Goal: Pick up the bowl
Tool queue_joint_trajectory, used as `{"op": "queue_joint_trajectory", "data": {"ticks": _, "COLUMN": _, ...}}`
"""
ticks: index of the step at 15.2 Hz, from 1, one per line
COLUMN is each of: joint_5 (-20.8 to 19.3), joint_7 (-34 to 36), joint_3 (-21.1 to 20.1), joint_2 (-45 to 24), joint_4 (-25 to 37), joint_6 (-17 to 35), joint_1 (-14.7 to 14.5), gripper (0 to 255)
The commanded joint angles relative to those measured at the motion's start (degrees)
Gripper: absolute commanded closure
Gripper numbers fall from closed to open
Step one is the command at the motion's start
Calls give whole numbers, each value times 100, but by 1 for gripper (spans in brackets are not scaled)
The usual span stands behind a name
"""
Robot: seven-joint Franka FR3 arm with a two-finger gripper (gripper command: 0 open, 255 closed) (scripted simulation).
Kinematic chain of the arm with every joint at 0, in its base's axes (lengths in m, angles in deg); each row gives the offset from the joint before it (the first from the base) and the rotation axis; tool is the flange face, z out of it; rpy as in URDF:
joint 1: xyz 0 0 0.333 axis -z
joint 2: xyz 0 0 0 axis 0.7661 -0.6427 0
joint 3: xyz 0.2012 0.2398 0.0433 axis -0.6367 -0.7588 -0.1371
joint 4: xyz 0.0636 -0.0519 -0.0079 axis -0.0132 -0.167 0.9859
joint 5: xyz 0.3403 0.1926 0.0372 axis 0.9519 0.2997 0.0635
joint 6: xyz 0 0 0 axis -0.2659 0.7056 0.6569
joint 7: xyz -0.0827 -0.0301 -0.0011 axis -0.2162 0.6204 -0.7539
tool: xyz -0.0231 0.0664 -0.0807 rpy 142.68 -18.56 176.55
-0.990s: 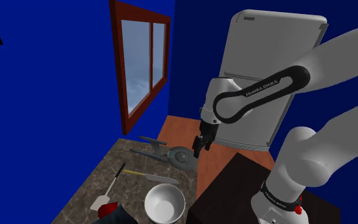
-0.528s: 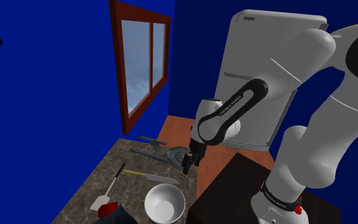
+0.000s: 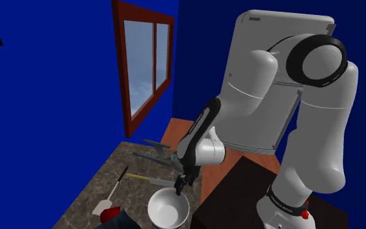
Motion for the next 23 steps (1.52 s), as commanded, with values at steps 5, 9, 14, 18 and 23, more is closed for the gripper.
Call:
{"op": "queue_joint_trajectory", "data": {"ticks": 5, "joint_5": 1326, "joint_7": -1300, "joint_3": -509, "joint_2": -949, "joint_4": 558, "joint_6": 444, "joint_1": 323, "gripper": 0}}
{"op": "queue_joint_trajectory", "data": {"ticks": 9, "joint_5": 1908, "joint_7": -1975, "joint_3": -703, "joint_2": -1383, "joint_4": 834, "joint_6": 640, "joint_1": 513, "gripper": 0}}
{"op": "queue_joint_trajectory", "data": {"ticks": 14, "joint_5": 1870, "joint_7": -1931, "joint_3": -690, "joint_2": -1365, "joint_4": 825, "joint_6": 629, "joint_1": 500, "gripper": 255}}
{"op": "queue_joint_trajectory", "data": {"ticks": 18, "joint_5": 1869, "joint_7": -1931, "joint_3": -689, "joint_2": -1366, "joint_4": 825, "joint_6": 629, "joint_1": 500, "gripper": 255}}
{"op": "queue_joint_trajectory", "data": {"ticks": 23, "joint_5": 1412, "joint_7": -1401, "joint_3": -556, "joint_2": -1020, "joint_4": 600, "joint_6": 481, "joint_1": 369, "gripper": 255}}
